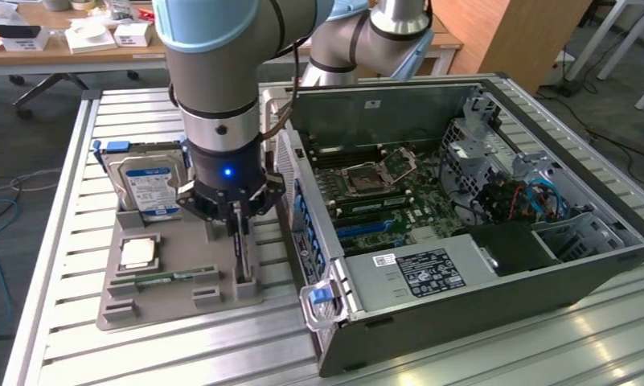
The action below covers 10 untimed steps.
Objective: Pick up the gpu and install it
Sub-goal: 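Pick up the gpu and move the gpu toward the slot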
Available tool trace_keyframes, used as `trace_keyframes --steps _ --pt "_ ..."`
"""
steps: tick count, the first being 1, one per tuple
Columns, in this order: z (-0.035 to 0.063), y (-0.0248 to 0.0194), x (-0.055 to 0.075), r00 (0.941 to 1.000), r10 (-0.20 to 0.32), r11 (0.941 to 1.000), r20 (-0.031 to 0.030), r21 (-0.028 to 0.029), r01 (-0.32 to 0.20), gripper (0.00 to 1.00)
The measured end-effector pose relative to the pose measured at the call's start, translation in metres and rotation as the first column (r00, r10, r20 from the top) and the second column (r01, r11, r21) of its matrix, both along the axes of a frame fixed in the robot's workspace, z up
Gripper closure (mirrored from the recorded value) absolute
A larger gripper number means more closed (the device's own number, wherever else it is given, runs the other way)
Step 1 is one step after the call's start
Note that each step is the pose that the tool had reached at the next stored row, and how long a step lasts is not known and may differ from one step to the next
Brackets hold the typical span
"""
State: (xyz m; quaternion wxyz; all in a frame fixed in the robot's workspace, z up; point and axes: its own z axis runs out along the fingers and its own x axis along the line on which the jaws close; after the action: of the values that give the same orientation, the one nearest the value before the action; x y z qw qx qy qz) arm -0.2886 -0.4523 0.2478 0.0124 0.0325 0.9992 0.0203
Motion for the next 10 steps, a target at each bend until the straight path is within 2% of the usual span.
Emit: trace_keyframes --steps 5,10 --pt "0.0076 0.0001 0.000 1.0000 0.000 1.0000 0.0000 -0.0029 0.000 0.75" --pt "0.0173 0.0001 0.000 1.0000 0.000 1.0000 0.0000 -0.0035 0.000 0.75"
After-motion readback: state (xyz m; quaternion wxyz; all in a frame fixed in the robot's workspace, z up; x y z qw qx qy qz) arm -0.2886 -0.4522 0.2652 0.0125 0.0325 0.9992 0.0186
